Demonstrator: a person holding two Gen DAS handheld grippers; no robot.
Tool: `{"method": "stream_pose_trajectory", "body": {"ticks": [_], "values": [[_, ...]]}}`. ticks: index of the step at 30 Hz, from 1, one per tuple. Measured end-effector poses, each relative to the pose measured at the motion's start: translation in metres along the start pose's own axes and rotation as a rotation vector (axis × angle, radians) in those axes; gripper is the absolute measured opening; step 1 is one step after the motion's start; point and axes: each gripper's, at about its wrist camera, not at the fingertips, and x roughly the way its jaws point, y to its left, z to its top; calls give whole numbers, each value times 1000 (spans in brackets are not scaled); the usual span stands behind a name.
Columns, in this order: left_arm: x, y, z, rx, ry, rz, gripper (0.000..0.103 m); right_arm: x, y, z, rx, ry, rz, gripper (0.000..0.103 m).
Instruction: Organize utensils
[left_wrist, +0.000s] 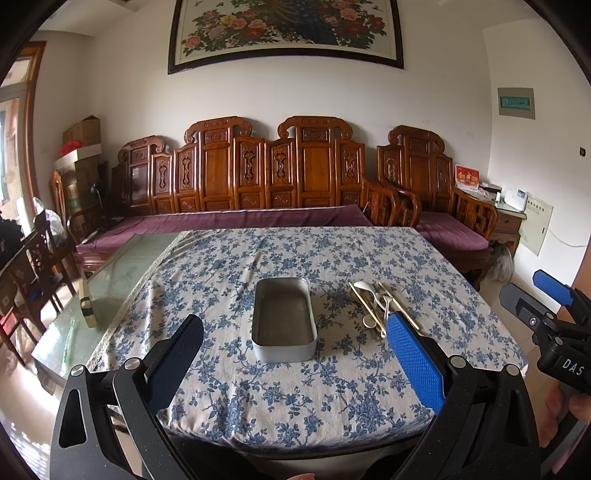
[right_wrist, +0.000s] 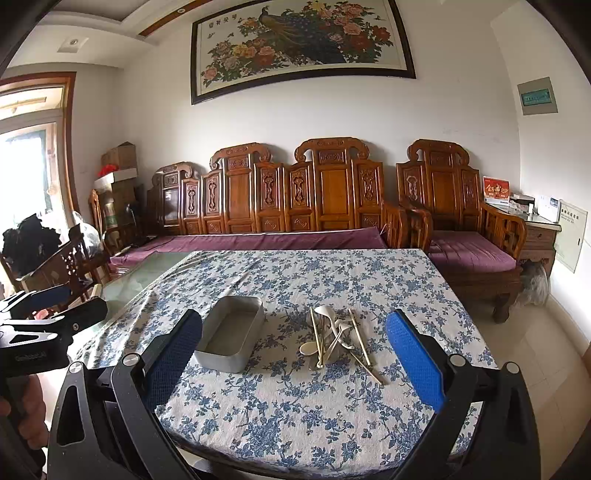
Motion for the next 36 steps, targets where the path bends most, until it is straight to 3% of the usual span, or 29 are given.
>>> {"method": "stream_pose_trajectory", "body": {"ticks": [36], "values": [[-3, -6, -2, 13, -5, -12, 96, -6, 5, 6, -1, 2, 2, 100]]}}
